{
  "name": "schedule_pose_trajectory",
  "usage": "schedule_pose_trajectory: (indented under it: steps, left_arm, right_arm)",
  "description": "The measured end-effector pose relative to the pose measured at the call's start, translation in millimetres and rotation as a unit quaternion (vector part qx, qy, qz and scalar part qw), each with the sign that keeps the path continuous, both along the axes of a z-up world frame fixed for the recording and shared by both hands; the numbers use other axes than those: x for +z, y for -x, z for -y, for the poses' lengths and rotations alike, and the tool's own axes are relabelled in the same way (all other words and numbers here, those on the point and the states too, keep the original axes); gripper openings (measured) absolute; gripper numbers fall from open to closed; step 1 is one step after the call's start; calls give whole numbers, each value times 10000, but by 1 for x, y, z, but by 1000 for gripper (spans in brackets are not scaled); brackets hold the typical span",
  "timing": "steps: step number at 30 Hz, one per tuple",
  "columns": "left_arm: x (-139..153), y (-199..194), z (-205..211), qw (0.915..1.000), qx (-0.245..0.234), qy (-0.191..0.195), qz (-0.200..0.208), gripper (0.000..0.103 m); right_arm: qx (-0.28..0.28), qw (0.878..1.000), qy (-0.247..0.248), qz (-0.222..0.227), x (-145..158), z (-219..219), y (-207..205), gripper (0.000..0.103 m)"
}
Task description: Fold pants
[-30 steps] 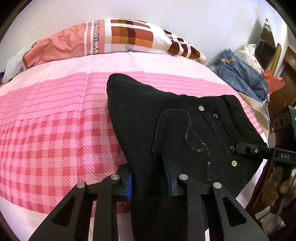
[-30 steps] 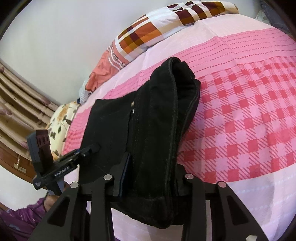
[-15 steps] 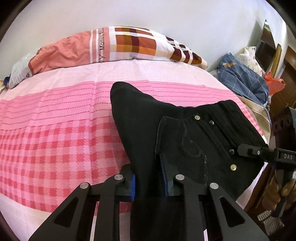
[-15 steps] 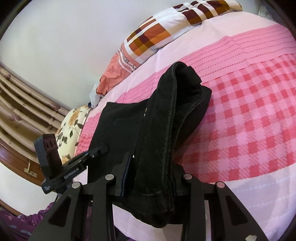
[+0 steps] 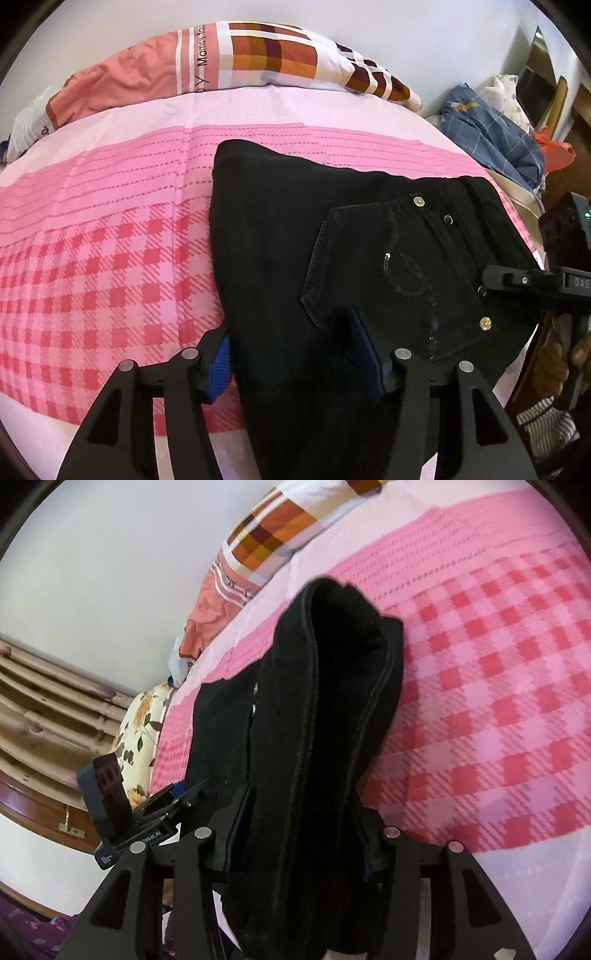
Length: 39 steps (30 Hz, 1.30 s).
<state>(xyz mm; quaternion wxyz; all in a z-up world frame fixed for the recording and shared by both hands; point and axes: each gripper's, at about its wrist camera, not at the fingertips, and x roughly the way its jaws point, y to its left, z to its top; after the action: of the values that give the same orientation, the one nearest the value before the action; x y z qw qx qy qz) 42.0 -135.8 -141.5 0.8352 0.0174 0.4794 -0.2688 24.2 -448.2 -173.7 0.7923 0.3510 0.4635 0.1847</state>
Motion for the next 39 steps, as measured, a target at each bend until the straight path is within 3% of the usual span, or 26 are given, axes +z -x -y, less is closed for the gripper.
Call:
schedule_pose_trajectory:
  steps: [2, 3, 6, 9, 18, 39]
  left_arm:
    - [-1, -1, -1, 10000, 26, 55, -14, 55]
    - [0, -1, -1, 10000, 23, 49, 26, 45]
    - [9, 5, 2, 9993, -46, -128, 338, 30]
    - [15, 4, 1, 9993, 17, -87, 360, 27]
    - [24, 4, -15, 9991, 205, 40, 378, 25]
    - [45, 24, -67, 9961, 616, -55, 632, 25]
  right_arm:
    - [46, 9999, 78, 58, 2, -4, -2, 35]
    - [85, 9998, 173, 101, 5, -6, -2, 33]
    - [90, 9994, 247, 223, 11, -10, 0, 30]
    - [2, 9996, 87, 274, 13, -9, 3, 30]
    - [-38, 9991, -153, 393, 19, -22, 8, 30]
    - [397, 9976, -300, 490, 27, -75, -15, 29]
